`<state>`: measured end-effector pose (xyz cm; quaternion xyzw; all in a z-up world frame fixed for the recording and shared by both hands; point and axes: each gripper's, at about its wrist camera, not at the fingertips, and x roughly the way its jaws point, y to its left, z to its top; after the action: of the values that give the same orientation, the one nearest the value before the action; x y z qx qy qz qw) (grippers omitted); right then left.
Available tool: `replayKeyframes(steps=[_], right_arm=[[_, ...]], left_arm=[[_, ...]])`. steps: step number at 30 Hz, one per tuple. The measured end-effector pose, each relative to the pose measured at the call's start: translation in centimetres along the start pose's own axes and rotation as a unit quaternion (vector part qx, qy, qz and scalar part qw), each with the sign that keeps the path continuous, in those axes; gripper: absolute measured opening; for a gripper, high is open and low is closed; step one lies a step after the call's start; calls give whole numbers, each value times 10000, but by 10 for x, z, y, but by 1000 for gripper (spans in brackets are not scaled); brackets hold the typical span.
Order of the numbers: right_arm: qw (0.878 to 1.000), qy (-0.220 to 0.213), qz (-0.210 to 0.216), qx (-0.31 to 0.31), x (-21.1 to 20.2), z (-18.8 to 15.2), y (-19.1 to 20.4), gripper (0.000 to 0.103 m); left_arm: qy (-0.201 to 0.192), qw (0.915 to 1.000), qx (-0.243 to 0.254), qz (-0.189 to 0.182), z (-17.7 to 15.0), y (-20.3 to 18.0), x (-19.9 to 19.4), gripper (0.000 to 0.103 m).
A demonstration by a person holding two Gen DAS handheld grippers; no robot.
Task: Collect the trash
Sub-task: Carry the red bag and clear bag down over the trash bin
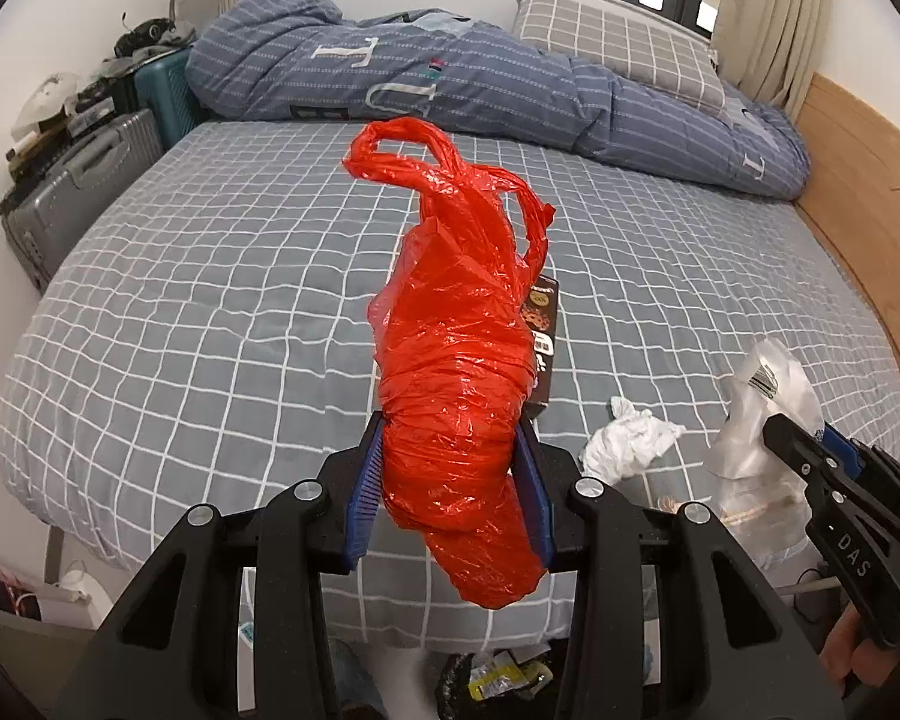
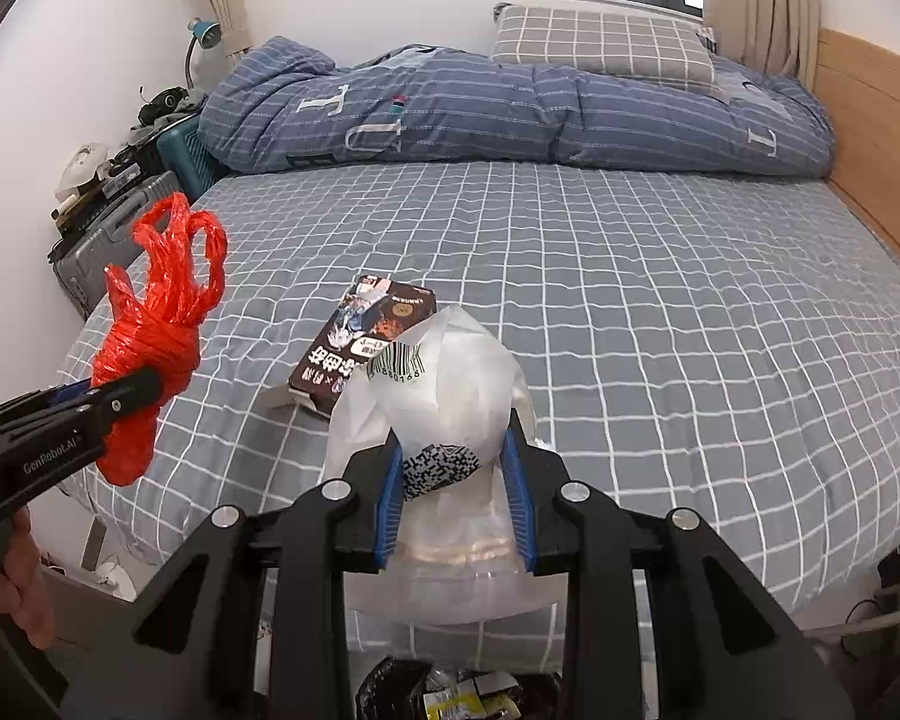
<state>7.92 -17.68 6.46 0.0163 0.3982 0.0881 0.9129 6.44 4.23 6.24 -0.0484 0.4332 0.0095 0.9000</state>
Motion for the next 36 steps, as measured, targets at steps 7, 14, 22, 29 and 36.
replayKeyframes(steps=[7, 14, 22, 29, 36], right_arm=[[10000, 2, -18, 20, -23, -18, -5, 28], [10000, 12, 36, 43, -45, -43, -5, 28], [10000, 71, 37, 27, -63, -78, -4, 28], [9999, 153, 10, 20, -74, -109, -3, 28], [9997, 239, -27, -24, -79, -148, -2, 29]], left_arm=[[28, 10000, -27, -87, -19, -7, -16, 39], [76, 9998, -51, -168, -49, -14, -31, 39], [156, 9996, -42, -245, -85, -20, -42, 39], [291, 9991, -18, -311, -121, -27, -46, 39], [461, 9983, 3, -364, -165, -33, -40, 39]])
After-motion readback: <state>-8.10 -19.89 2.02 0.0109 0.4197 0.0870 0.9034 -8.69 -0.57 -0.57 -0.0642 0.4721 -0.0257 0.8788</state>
